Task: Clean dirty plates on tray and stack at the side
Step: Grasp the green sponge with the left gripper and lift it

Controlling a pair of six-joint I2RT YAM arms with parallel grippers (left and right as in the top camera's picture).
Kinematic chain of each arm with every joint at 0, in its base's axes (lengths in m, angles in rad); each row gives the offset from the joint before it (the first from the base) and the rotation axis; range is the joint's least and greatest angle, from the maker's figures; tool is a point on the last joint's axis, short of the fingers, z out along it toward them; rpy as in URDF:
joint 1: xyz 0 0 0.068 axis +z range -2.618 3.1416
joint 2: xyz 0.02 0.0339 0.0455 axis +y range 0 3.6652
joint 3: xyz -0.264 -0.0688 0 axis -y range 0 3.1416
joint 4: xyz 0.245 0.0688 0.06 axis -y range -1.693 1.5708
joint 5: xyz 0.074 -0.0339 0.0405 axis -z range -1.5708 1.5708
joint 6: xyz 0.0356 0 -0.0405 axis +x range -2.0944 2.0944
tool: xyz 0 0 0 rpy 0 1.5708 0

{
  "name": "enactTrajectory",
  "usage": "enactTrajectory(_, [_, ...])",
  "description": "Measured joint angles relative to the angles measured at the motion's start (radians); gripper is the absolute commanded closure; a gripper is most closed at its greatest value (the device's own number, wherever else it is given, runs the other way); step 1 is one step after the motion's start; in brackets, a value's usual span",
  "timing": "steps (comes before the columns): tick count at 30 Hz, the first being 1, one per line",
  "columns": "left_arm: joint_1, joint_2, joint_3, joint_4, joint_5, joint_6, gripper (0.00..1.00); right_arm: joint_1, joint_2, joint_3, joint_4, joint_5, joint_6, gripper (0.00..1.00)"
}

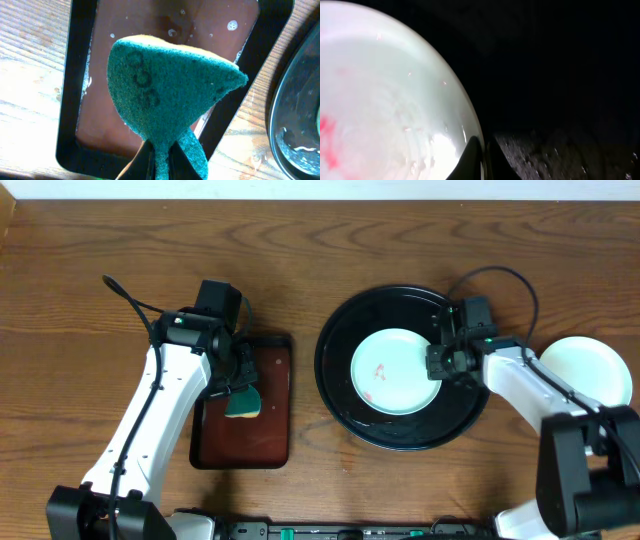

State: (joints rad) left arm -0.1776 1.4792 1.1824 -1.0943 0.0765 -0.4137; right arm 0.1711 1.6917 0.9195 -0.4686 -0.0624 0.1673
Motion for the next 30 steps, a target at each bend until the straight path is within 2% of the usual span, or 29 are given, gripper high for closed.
enactTrajectory(5, [0.000, 0.000, 0.000, 0.000, 0.000, 0.000, 0.93, -0.003, -0.097, -0.002, -0.206, 0.010, 0.257, 0.99])
enactTrajectory(9, [0.000, 0.000, 0.000, 0.000, 0.006, 0.002, 0.93, 0.008, -0.109, -0.006, -0.249, 0.019, 0.371, 0.99])
enactTrajectory(11, [0.000, 0.000, 0.000, 0.000, 0.023, 0.017, 0.93, 0.017, -0.109, -0.012, -0.250, 0.023, 0.401, 0.69])
enactTrajectory(12, [0.000, 0.000, 0.000, 0.000, 0.030, 0.023, 0.92, 0.023, -0.109, -0.016, -0.248, 0.024, 0.405, 0.59])
enactTrajectory(13, [0.000, 0.000, 0.000, 0.000, 0.043, 0.031, 0.93, 0.030, -0.108, -0.019, -0.241, 0.025, 0.393, 0.58])
enactTrajectory(17, [0.000, 0.000, 0.002, 0.001, 0.084, 0.058, 0.93, 0.036, -0.108, -0.023, -0.198, 0.027, 0.285, 0.63])
enactTrajectory(20, [0.000, 0.000, 0.009, 0.014, 0.123, 0.083, 0.92, 0.037, -0.108, -0.023, -0.188, 0.034, 0.219, 0.62])
enactTrajectory(27, [-0.039, 0.000, 0.010, 0.079, 0.195, 0.121, 0.93, 0.035, -0.089, -0.027, -0.156, 0.062, 0.164, 0.66])
enactTrajectory(30, [-0.096, 0.000, 0.011, 0.126, 0.203, 0.130, 0.92, 0.033, -0.054, -0.030, -0.152, 0.070, 0.155, 0.75])
